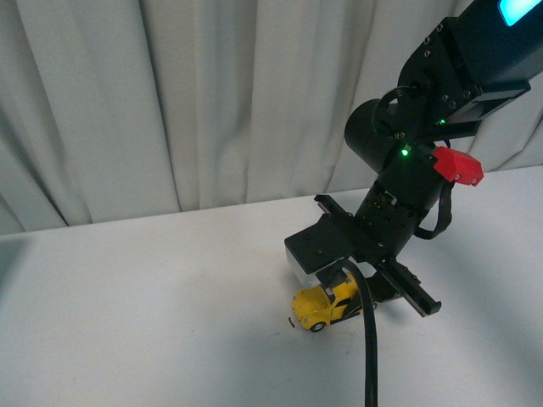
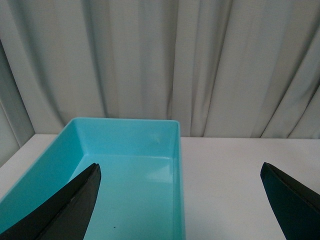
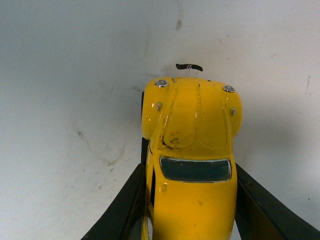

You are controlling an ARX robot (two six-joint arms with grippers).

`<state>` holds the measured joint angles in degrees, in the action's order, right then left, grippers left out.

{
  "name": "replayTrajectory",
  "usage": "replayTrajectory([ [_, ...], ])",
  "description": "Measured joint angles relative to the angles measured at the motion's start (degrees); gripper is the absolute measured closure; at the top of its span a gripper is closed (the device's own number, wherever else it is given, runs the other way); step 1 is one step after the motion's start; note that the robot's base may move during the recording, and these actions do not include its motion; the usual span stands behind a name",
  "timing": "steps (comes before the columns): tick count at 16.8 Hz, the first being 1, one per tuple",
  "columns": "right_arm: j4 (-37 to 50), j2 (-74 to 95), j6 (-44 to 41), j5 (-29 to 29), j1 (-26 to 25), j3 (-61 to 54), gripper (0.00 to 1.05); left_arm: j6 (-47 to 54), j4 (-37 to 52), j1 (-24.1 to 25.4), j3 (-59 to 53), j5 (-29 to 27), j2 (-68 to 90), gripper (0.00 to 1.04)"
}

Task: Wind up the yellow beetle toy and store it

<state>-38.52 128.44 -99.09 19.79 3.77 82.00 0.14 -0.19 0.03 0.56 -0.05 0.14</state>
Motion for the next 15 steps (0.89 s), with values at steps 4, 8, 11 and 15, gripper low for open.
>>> replayTrajectory([
  [4,0.24,-0.07,0.0,0.2,-0.15,-0.44,0.63,0.0,0.0,0.0,0.0,0.0,0.0,0.07],
  [8,1.03,-0.35,-0.09,0.61,-1.62,-1.42,0.63,0.02,0.0,-0.02,0.0,0.02,0.0,0.07],
  [11,2.43,-1.09,-0.24,0.81,-3.32,-3.13,0.63,0.0,0.0,-0.02,0.0,0.0,0.0,0.07],
  [15,4.17,-2.58,-0.24,1.49,-6.67,-6.32,0.63,0.0,0.0,0.0,0.0,0.02,0.0,0.07],
])
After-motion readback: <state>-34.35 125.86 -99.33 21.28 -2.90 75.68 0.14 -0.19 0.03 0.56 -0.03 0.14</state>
